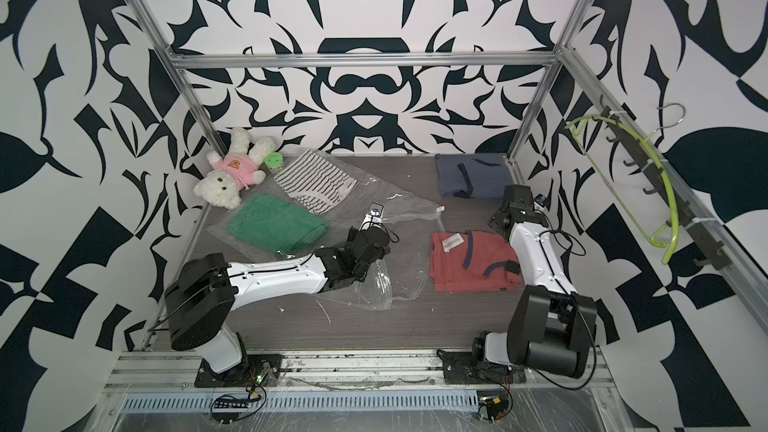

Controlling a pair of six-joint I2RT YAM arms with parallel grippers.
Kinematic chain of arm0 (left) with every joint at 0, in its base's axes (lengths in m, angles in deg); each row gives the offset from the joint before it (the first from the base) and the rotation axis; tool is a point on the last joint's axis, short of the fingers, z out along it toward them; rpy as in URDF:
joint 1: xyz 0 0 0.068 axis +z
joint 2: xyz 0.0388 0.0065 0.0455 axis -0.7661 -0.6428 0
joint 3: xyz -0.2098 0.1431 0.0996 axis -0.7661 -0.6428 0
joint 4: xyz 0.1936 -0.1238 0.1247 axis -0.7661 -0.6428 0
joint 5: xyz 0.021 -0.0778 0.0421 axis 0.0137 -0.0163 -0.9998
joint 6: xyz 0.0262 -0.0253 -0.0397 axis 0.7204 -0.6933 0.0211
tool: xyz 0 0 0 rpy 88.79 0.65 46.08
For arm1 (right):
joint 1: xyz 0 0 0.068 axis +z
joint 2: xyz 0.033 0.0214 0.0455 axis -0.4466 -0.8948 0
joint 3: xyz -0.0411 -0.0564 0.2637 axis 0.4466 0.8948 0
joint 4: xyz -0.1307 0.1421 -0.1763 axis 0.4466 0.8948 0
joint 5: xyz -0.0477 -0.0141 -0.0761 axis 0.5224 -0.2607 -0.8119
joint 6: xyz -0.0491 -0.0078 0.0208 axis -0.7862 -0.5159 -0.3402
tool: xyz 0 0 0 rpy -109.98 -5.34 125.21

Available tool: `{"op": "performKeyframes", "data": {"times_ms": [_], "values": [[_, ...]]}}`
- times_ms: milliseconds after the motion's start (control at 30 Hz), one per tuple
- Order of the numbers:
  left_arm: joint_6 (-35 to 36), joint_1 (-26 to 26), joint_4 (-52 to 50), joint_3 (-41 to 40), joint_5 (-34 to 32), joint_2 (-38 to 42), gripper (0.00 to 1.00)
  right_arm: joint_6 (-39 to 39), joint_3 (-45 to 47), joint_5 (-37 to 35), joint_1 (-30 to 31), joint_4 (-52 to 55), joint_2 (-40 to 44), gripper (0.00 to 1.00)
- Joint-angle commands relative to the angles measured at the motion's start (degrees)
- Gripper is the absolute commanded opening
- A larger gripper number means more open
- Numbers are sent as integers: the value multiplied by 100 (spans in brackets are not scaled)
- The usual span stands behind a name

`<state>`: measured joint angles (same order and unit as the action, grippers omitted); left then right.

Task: Take the tank top out of the vacuum bag
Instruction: Move the tank top to the center of the board.

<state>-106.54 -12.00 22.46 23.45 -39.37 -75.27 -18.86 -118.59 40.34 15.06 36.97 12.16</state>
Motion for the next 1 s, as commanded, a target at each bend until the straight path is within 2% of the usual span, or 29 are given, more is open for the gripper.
{"op": "performKeyframes", "data": {"times_ms": [0,100,267,567,667,733,967], "values": [[27,12,3,266,-146,-1,0,95,177,547,578,-15,413,92],[27,12,-25,350,-144,-70,0,367,274,583,1352,133,400,91],[5,12,-33,346,-190,-72,0,742,503,656,2049,145,-33,90],[-78,12,-24,166,-271,156,0,847,595,988,1941,-152,-862,90],[-88,12,-60,195,-292,145,0,949,617,1025,1793,-209,-1102,90],[-83,12,-61,206,-274,147,0,975,683,1338,1655,-286,-1223,90],[-45,12,-56,144,-396,216,0,1020,815,1471,1237,-467,-1565,90]]}}
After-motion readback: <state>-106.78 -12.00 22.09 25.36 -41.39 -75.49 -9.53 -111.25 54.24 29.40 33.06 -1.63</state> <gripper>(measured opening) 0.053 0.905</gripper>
